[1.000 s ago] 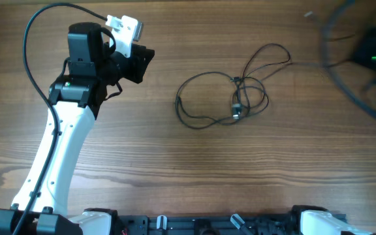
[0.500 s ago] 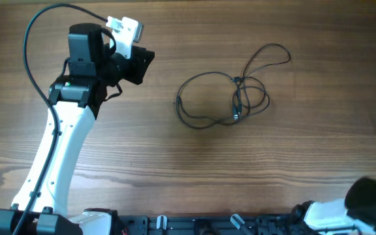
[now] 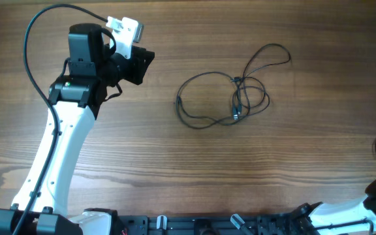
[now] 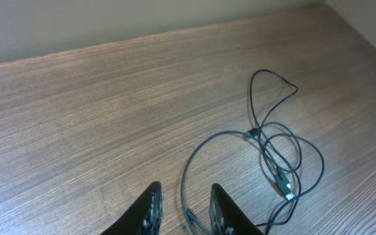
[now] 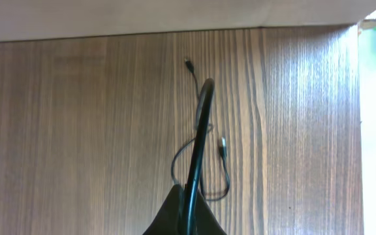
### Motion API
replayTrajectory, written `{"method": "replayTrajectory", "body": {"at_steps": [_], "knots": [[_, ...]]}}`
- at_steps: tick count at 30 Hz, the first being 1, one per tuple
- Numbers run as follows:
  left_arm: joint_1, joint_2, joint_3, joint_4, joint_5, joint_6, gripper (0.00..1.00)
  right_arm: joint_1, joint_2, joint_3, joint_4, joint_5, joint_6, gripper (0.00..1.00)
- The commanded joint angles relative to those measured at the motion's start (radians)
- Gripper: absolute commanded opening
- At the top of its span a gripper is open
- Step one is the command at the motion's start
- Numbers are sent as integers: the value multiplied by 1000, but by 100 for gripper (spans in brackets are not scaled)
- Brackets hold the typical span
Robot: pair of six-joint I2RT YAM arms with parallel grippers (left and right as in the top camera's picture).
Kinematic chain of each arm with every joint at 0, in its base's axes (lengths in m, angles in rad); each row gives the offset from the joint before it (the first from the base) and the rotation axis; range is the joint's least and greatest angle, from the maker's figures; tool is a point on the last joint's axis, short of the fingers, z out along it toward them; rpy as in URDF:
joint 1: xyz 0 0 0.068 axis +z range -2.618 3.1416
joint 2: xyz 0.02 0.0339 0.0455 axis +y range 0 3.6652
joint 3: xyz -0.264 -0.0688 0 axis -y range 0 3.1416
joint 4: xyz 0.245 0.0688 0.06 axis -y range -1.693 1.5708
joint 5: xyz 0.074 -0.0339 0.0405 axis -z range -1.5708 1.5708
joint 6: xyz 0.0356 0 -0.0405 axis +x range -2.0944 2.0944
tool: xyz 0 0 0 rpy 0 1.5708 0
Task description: Untangle cables
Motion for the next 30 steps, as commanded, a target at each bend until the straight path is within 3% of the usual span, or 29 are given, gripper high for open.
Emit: {"method": "replayTrajectory", "body": {"at_steps": [1, 11, 22, 30], "knots": [[5, 3, 5, 3, 12, 2, 25, -5, 7, -95, 71, -19, 28, 4], [5, 3, 5, 3, 12, 2, 25, -5, 8, -211, 162, -3, 29, 7], [5, 3, 5, 3, 12, 2, 25, -5, 58, -215, 165, 1, 26, 40], [5, 3, 5, 3, 13, 1, 25, -5, 222, -216, 179, 24, 25, 41]]}}
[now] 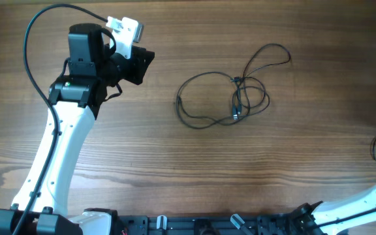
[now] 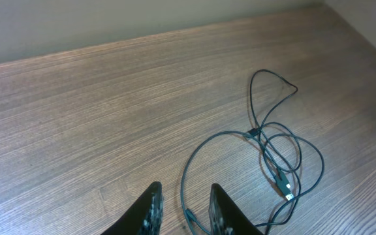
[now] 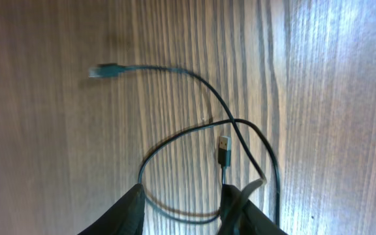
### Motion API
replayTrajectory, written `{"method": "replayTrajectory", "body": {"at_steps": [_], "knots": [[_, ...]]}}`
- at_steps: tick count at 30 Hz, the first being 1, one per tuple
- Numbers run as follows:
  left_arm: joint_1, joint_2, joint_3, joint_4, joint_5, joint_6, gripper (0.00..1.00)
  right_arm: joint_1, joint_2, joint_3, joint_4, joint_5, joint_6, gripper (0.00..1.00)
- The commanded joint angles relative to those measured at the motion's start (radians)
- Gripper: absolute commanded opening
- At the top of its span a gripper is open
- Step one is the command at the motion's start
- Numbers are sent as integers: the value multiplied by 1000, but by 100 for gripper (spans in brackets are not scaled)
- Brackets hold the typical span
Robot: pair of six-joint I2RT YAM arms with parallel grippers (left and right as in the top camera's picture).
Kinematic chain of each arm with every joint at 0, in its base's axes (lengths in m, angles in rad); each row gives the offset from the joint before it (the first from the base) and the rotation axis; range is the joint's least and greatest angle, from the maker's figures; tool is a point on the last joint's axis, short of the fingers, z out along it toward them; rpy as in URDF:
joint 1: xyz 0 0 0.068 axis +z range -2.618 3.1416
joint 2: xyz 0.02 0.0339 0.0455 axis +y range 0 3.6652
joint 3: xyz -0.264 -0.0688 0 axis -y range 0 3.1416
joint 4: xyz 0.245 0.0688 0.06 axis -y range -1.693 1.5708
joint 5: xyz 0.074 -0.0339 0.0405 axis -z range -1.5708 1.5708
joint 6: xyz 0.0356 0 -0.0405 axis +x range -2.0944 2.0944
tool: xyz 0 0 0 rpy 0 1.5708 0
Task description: Untangle cables
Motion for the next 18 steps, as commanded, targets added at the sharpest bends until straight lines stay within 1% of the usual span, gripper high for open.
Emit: {"method": "replayTrajectory", "body": {"at_steps": [1, 3, 7, 13, 16, 17, 18], "knots": [[5, 3, 5, 3, 12, 1, 25, -2, 51, -7, 27, 40, 0, 40], [5, 3, 5, 3, 13, 1, 25, -2, 57, -7, 50, 40, 0, 41], [4, 3, 5, 2, 13, -3, 25, -2, 58, -8, 93, 75, -24, 48], [3, 3, 5, 3, 13, -6, 26, -2, 94, -8, 113, 76, -23, 53], [3, 3, 5, 3, 13, -6, 26, -2, 116, -8, 124, 57, -30, 59], [3, 3, 5, 3, 13, -6, 26, -2, 119, -8, 131, 33, -40, 62], [3, 3, 5, 3, 13, -6, 26, -2, 119, -8, 150, -34, -81, 65]]}}
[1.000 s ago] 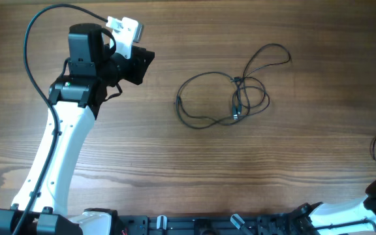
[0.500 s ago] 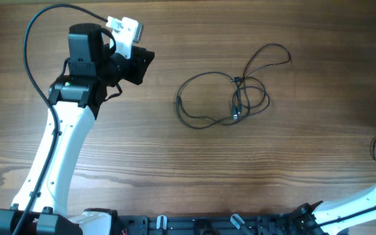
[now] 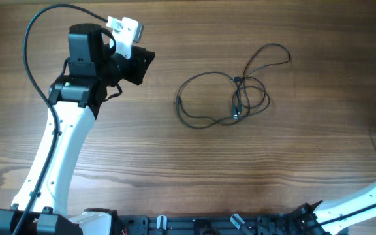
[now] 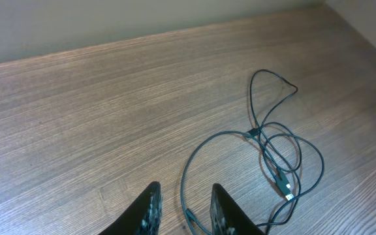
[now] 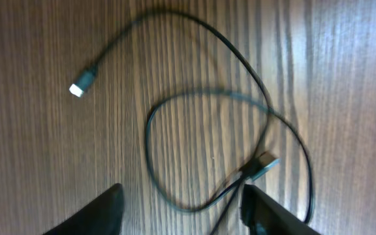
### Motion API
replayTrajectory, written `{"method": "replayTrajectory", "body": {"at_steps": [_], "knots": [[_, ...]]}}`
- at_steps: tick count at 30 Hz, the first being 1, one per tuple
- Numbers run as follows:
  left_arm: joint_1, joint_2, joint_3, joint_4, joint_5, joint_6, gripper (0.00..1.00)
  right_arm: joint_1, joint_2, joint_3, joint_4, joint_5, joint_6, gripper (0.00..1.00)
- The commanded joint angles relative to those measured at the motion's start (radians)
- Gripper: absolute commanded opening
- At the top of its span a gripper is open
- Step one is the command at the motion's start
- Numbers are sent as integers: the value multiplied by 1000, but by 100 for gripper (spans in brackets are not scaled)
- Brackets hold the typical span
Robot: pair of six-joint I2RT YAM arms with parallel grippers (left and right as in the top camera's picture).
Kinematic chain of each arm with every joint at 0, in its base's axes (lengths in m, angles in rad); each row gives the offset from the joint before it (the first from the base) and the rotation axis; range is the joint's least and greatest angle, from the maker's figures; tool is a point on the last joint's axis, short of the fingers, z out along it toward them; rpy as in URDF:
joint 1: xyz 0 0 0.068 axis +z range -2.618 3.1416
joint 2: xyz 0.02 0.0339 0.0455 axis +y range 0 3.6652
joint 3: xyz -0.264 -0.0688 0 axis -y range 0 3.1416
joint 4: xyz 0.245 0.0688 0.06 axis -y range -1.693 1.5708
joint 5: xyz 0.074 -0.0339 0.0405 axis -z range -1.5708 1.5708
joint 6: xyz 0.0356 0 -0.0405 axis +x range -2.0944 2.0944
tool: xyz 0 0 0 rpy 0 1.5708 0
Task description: Untangle cables
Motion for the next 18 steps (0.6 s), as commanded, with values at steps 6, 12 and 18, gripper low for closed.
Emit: {"method": "replayTrajectory", "body": {"at_steps": [6, 12, 18], "knots": [[3, 3, 5, -2, 13, -6, 26, 3, 18, -2, 11, -204, -100, 73], [3, 4, 5, -4, 12, -2, 50, 42, -91, -2, -17, -248, -104, 74], [4, 4, 5, -19, 7, -2, 63, 251, -241, -2, -76, -232, -161, 74]]}}
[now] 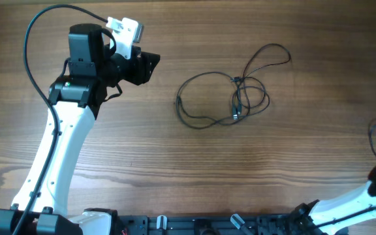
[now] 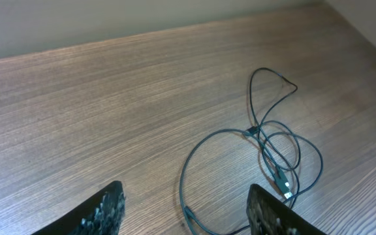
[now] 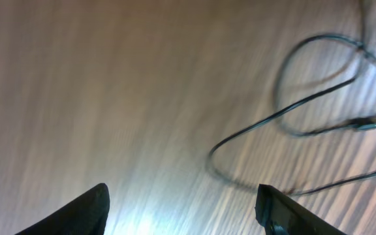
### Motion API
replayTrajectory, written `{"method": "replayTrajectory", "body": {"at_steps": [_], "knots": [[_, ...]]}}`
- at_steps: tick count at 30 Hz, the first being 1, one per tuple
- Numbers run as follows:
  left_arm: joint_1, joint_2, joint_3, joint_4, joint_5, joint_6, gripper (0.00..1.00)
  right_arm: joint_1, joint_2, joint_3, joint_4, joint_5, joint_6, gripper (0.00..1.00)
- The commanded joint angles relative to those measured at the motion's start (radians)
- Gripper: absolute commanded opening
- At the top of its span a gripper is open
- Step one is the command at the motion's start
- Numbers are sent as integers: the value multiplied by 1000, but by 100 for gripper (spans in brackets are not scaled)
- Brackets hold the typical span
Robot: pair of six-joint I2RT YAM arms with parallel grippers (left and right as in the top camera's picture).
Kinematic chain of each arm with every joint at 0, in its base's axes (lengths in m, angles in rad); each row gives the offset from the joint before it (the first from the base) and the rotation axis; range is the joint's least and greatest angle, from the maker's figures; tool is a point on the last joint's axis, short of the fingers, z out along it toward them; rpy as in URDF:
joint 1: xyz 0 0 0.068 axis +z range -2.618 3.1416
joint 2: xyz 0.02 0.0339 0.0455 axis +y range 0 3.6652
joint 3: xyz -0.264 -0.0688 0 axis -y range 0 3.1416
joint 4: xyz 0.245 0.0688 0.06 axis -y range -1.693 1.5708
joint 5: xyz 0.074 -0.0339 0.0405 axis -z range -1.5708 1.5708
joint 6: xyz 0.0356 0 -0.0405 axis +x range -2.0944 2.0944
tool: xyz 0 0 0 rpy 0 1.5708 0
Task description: Untangle cables
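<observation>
A tangle of thin dark cable [image 1: 230, 98] lies in loops on the wooden table right of centre, with a plug end inside the knot [image 2: 284, 185]. My left gripper [image 1: 150, 65] hovers to its left. Its jaws stand wide open and empty in the left wrist view [image 2: 185, 192], with the tangle [image 2: 266, 147] ahead of the fingers. A second dark cable [image 1: 375, 138] lies at the table's right edge. My right gripper [image 3: 181, 192] is open and empty, with that cable [image 3: 305, 108] blurred up and to the right of it.
The left arm [image 1: 57, 143] stretches from the front left corner toward the back. The right arm shows at the front right corner. The table's far edge meets a pale wall [image 2: 77, 26].
My left gripper's jaws have gone from a narrow gap to wide open. The right gripper has opened wider and turned, so the second cable now sits at the upper right of its view.
At first the right gripper was shut with a dark cable in its fingers near the table's right edge. Then its jaws were apart, the cable lying loose on the wood below. They spread further each moment. The left gripper hung still, then opened. The main tangle has not moved.
</observation>
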Motion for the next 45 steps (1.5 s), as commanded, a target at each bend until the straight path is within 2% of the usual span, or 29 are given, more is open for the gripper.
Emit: {"method": "replayTrajectory", "body": {"at_steps": [1, 5, 10, 13, 15, 19, 21, 23, 25, 27, 31, 34, 38, 41, 45], "knots": [[4, 4, 5, -13, -8, 2, 69, 123, -92, -1, -23, 11, -59, 75], [3, 4, 5, -67, -148, 2, 71, 298, -184, -1, -112, 12, -122, 76], [3, -22, 5, -120, -148, 1, 67, 533, -249, -1, -192, 9, -251, 77], [3, -77, 5, -139, -149, 1, 66, 671, -267, -2, -246, 17, -256, 76], [3, -97, 5, -156, -150, 1, 66, 730, -295, -19, -212, 78, -239, 75], [3, -106, 5, -189, -193, 1, 63, 774, -534, -311, 32, 104, -237, 77], [3, -106, 5, -189, -193, 1, 63, 774, -652, -470, 112, 60, -248, 78], [3, -106, 5, -190, -193, 1, 62, 774, -702, -557, 143, 29, -244, 78], [3, -107, 5, -200, -195, 1, 59, 777, -702, -646, 197, -40, -207, 77], [3, -107, 5, -208, -211, 1, 58, 804, -702, -784, 332, -109, -110, 79], [3, -107, 5, -227, -214, 1, 60, 868, -687, -953, 466, -103, -31, 85], [3, -107, 5, -227, -213, 1, 60, 915, -617, -972, 507, -84, 21, 86], [3, -107, 5, -227, -213, 1, 60, 1013, -461, -972, 653, -80, 96, 86], [3, -107, 5, -228, -213, 1, 60, 1056, -340, -972, 769, -61, 209, 84], [3, -107, 5, -227, -213, 1, 60, 1077, -303, -972, 827, -15, 224, 78]]}}
